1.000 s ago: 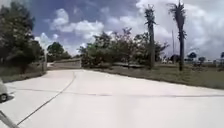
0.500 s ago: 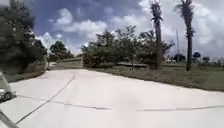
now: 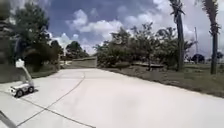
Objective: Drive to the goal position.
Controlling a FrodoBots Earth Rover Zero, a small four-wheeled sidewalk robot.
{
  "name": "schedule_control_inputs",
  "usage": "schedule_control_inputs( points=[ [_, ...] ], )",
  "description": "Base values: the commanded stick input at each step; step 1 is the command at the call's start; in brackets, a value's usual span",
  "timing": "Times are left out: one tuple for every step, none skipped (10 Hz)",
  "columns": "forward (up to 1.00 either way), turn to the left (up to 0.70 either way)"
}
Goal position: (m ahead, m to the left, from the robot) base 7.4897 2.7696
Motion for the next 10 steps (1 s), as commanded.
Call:
schedule_control_inputs(
  points=[
    [0.85,0.0],
    [0.85,0.0],
    [0.85,0.0],
    [0.85,0.0],
    [0.85,0.0],
    [0.85,0.0],
    [0.85,0.0],
    [0.85,0.0],
    [0.85,0.0],
    [0.85,0.08]
  ],
)
